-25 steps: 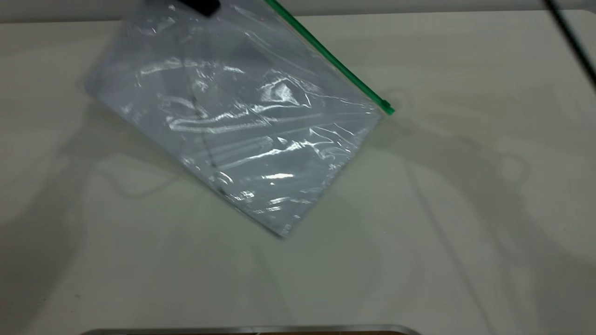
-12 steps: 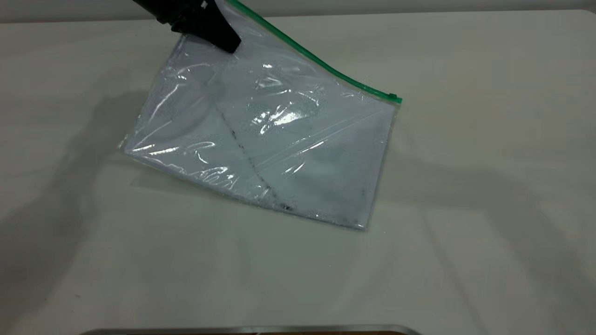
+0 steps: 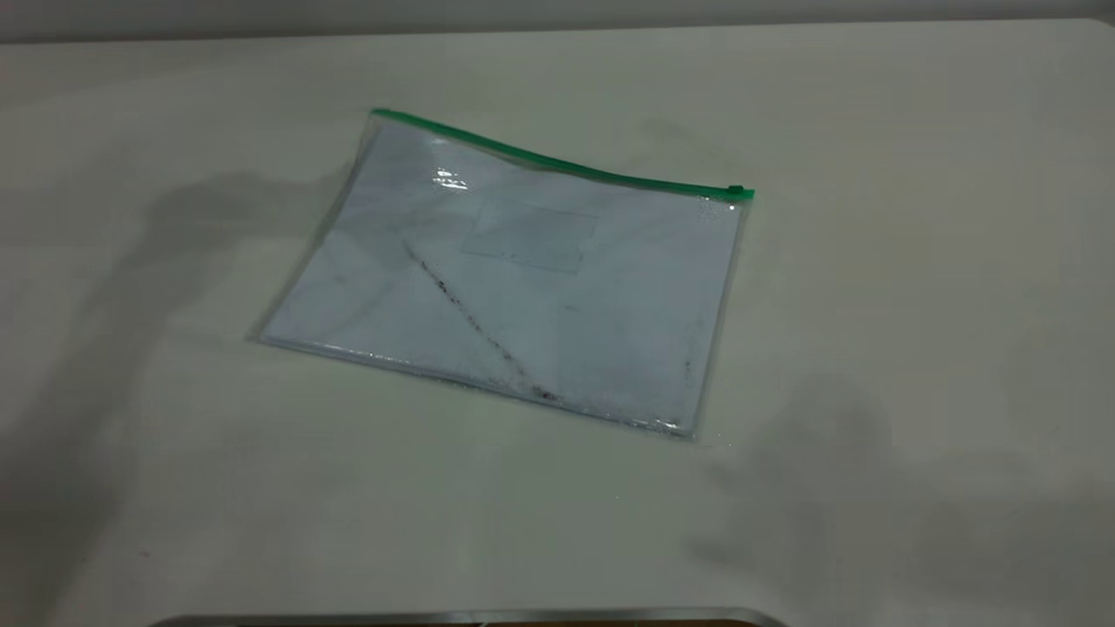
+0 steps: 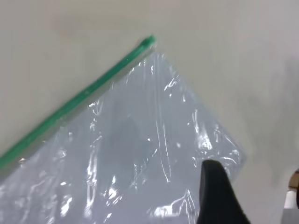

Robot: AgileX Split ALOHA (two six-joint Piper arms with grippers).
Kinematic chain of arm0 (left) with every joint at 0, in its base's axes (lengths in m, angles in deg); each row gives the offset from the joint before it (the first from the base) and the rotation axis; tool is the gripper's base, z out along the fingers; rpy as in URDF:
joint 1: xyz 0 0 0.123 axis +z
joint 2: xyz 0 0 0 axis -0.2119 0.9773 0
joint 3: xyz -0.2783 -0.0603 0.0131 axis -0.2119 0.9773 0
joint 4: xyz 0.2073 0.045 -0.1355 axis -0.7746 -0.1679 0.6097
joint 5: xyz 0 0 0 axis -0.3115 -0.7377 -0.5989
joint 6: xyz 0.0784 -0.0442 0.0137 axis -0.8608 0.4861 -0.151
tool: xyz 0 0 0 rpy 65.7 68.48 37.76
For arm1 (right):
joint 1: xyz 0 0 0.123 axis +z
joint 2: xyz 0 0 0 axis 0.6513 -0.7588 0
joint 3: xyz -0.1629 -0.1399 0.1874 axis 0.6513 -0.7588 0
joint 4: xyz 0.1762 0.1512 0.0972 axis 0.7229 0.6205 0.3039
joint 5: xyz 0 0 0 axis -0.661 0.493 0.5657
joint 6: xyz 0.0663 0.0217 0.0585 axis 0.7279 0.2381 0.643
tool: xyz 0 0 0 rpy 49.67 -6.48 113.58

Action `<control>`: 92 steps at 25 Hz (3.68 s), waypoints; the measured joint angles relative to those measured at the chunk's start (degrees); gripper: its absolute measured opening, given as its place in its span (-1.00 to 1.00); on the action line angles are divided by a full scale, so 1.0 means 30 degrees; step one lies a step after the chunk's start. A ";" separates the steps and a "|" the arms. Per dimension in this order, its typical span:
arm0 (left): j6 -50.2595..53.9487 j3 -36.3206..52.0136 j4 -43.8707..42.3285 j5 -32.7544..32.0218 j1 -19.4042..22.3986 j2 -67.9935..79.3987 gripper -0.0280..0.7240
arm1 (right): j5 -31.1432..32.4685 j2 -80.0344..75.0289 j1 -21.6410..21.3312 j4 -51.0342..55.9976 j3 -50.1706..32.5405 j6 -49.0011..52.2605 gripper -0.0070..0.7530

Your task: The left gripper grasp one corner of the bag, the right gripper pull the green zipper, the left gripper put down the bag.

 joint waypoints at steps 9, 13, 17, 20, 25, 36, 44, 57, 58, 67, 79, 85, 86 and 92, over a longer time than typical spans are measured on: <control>0.6246 0.0000 -0.3150 -0.1208 0.0037 -0.7463 0.32 | 0.0203 0.4355 0.0000 -0.8758 -0.0318 1.0213 0.24; 0.9229 0.0000 -0.5555 -0.1208 0.0037 -1.0017 0.31 | 0.0203 0.6682 0.0000 -1.1841 -0.2118 1.1988 0.24; 1.1839 0.0200 -0.8916 -0.1208 0.0037 -1.2168 0.31 | 0.0203 0.8741 0.0000 -1.3765 -0.5412 1.3662 0.24; 1.3939 0.0535 -1.0810 -0.1208 0.0037 -1.3392 0.31 | 0.0203 0.9621 0.0000 -1.4353 -0.8333 1.4151 0.24; 1.6517 0.2665 -1.1766 -0.1208 0.0037 -1.5379 0.31 | -0.0134 1.0626 0.0000 -1.4521 -1.2450 1.4960 0.24; 1.8827 1.4285 -1.1766 -0.1208 0.0037 -1.9464 0.31 | -0.2423 1.1091 0.0000 -1.3765 -1.5132 1.5195 0.24; 1.9451 2.1298 -1.4715 -0.1208 0.0037 -2.3862 0.31 | -0.2423 1.1091 0.0000 -1.3340 -1.5132 1.5195 0.24; 2.0364 2.4440 -1.5284 -0.1128 0.0037 -3.4074 0.31 | -0.2431 1.1105 0.0000 -1.3036 -1.5132 1.5212 0.24; 2.0364 2.4440 -1.5245 -0.1128 0.0037 -3.4848 0.31 | -0.2431 1.1105 0.0000 -1.3036 -1.5132 1.5212 0.24; 2.0393 2.4440 -1.5115 -0.1144 0.0037 -4.1995 0.31 | -0.2445 1.2223 -0.3275 -1.2530 -1.5132 1.5212 0.24; 2.0399 2.4440 -1.5079 -0.1198 0.1150 -4.2317 0.31 | -0.2171 2.0812 -0.5833 -1.2469 -1.5132 1.5212 0.24; 2.0399 2.4440 -1.5079 -0.1198 0.3292 -4.2335 0.31 | -0.1830 2.3546 -0.5838 -1.2456 -1.5132 1.5212 0.24; 2.0399 2.4440 -1.5079 -0.1198 0.3545 -4.2335 0.31 | -0.1830 2.3546 -0.5838 -1.2456 -1.5132 1.5212 0.24; 2.0399 2.4440 -1.5079 -0.1198 0.4037 -4.2335 0.31 | -0.1830 2.3546 -0.5838 -1.2448 -1.5132 1.5212 0.24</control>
